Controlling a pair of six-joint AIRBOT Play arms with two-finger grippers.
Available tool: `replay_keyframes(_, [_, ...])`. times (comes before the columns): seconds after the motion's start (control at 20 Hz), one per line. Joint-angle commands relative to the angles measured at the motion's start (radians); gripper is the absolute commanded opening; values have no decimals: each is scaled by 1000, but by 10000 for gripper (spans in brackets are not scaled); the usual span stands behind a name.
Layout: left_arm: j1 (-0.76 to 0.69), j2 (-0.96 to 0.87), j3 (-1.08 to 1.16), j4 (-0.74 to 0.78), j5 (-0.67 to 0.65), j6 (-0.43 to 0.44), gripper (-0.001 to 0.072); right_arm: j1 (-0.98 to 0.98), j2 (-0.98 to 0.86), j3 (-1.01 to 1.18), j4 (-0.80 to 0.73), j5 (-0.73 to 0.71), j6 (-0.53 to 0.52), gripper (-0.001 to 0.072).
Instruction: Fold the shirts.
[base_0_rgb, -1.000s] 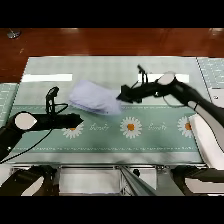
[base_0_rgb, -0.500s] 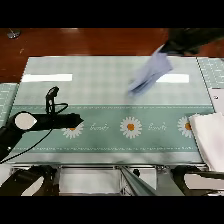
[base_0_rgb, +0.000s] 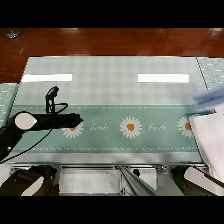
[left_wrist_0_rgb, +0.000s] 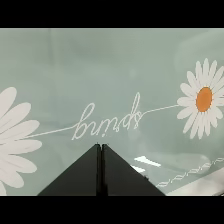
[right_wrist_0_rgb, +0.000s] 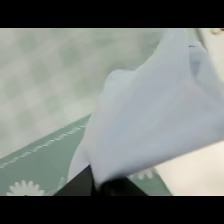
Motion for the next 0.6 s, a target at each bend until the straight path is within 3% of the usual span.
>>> replay_keyframes(0.0, [0,0,0,0,28,0,23,-219,188,-256,-212,25,-76,20])
replay_keyframes(0.2, [0,0,0,1,39,26,23,-467,414,-620,-334,19,-31,22])
replay_keyframes(0.25, [0,-1,0,1,43,27,23,-496,456,-707,-368,9,5,176])
replay_keyframes(0.3, [0,-1,0,1,47,27,23,-499,482,-769,-400,-1,27,563])
replay_keyframes(0.35, [0,-1,0,4,55,37,23,-498,487,-802,-395,-19,21,619])
replay_keyframes(0.5, [16,-10,8,51,91,78,23,-454,425,-718,-294,-148,19,615])
replay_keyframes(0.55, [47,-14,39,95,74,75,22,-418,378,-639,-229,-197,0,545])
